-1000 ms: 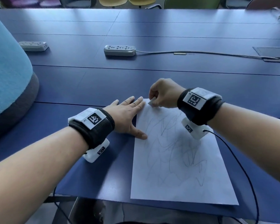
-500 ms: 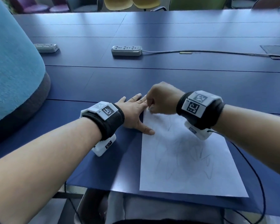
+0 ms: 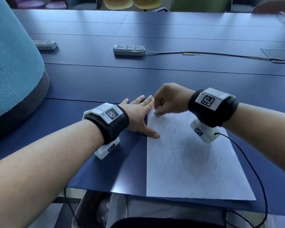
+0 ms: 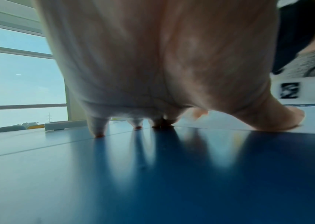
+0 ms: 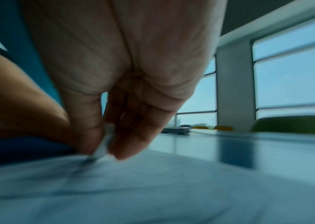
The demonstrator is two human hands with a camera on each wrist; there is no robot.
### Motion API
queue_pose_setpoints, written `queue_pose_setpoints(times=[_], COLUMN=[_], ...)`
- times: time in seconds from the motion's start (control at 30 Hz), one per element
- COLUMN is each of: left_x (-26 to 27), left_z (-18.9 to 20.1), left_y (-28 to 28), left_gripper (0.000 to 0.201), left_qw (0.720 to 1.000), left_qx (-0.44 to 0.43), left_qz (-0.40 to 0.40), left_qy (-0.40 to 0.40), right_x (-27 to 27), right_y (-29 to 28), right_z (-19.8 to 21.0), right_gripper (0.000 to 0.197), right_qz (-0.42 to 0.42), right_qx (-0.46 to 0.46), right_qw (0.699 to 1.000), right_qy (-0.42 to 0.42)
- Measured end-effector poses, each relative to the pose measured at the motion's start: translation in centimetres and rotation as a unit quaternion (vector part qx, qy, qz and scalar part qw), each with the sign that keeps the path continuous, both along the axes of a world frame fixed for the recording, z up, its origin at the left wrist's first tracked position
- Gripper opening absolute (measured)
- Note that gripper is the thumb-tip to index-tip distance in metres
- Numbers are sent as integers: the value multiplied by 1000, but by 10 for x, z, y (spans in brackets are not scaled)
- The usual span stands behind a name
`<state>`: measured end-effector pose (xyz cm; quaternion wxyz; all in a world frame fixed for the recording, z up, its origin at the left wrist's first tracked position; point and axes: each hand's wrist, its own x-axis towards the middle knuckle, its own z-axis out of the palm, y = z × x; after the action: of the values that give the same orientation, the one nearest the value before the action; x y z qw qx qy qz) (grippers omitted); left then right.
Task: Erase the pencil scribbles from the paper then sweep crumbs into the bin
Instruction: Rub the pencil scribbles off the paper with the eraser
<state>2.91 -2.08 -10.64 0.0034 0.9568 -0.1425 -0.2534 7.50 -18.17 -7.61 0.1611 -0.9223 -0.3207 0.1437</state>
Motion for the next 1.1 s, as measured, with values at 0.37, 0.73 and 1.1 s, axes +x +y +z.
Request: queue_pose_setpoints(times=[0.37, 0.73, 1.1], left_x=[-33, -34, -33], left_z=[2, -5, -7], left_y=[-7, -7, -5], left_gripper=[134, 132, 133], left_qw=[999, 999, 999], left_qx=[-30, 19, 18], left_qz=[-8, -25, -30], left_qy=[-34, -12, -12], right_x=[-3, -27, -26], right_y=[-30, -16, -19], right_z=[-6, 1, 2], right_gripper=[11, 6, 12], right_qz=[-82, -8, -23], right_qx=[18, 4, -10], right_qw=[996, 1000, 999], right_qy=[-18, 2, -30])
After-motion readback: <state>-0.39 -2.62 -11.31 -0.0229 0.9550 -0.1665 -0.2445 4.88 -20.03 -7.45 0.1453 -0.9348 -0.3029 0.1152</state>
